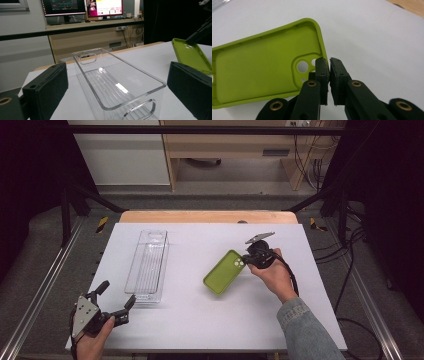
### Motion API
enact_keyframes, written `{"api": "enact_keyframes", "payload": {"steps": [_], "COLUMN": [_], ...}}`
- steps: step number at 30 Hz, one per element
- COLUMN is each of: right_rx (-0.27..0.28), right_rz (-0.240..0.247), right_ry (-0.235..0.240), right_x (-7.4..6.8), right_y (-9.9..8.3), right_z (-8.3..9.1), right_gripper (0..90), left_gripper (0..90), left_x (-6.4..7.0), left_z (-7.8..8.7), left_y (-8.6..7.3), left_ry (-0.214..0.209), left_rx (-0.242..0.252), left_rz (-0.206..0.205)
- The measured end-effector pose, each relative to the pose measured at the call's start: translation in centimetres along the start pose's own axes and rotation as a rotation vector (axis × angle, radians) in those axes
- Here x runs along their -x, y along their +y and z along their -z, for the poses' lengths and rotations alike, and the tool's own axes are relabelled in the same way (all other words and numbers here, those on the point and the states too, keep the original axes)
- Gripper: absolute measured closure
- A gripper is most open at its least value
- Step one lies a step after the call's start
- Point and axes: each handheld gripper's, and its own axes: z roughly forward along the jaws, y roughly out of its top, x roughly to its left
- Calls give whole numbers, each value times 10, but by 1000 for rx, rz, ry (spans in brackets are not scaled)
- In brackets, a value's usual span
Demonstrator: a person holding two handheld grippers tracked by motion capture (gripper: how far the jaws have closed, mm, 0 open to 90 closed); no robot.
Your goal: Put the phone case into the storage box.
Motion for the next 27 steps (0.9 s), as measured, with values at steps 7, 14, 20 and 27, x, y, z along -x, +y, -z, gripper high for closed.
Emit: {"api": "enact_keyframes", "payload": {"steps": [7, 14, 20, 27], "right_rx": [32, 71, 71, 112], "right_rz": [-27, -34, -34, -23], "right_ry": [-29, -32, -33, -37], "right_x": [9, 10, 13, 9], "right_y": [-2, -4, -4, 4], "right_z": [18, 33, 37, 47], "right_gripper": [854, 854, 854, 854], "left_gripper": [28, 27, 26, 25], "left_x": [-2, -1, -2, -1], "left_z": [1, 6, 8, 9], "left_y": [1, 2, 1, 2], "left_ry": [4, 12, 17, 23], "left_rx": [8, 12, 9, 8], "left_rz": [24, 24, 17, 17]}}
